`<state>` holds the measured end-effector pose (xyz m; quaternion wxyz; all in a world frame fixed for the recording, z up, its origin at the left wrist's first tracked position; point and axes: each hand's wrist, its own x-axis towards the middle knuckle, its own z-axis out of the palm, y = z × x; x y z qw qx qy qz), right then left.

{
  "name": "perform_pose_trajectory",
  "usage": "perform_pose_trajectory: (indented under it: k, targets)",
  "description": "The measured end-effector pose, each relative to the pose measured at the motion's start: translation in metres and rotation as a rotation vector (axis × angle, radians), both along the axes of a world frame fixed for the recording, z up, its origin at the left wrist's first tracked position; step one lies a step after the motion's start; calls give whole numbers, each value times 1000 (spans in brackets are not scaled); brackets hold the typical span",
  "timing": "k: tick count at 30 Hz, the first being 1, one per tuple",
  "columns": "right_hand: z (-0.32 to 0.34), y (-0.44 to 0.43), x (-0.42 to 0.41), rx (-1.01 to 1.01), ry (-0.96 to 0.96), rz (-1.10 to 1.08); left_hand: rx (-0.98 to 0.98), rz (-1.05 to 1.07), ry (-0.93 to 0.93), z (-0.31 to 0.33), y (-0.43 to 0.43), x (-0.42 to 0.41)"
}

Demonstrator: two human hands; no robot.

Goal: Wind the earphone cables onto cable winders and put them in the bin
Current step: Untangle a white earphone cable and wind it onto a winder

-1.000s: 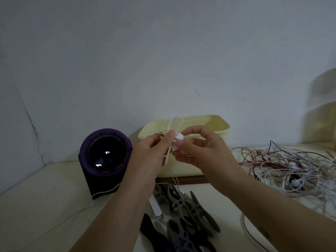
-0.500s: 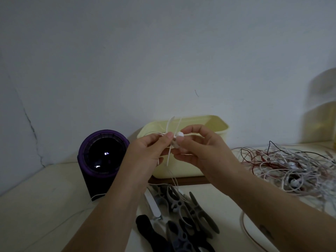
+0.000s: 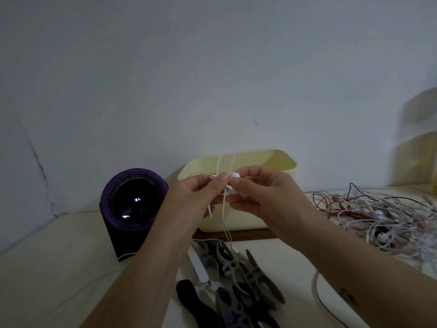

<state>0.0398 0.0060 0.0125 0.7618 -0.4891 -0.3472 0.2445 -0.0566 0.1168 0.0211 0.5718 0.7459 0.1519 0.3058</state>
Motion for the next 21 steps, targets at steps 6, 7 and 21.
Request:
perform_pose_trajectory:
  k: [6, 7, 21]
  targets:
    - [1, -1, 0, -21, -4, 41, -139, 39, -8, -4, 2, 4]
    - [0, -1, 0, -27, -27, 18, -167, 55, -16, -4, 3, 4]
    - [0, -1, -1, -67, -230, -111, -183, 16, -25, -6, -2, 7]
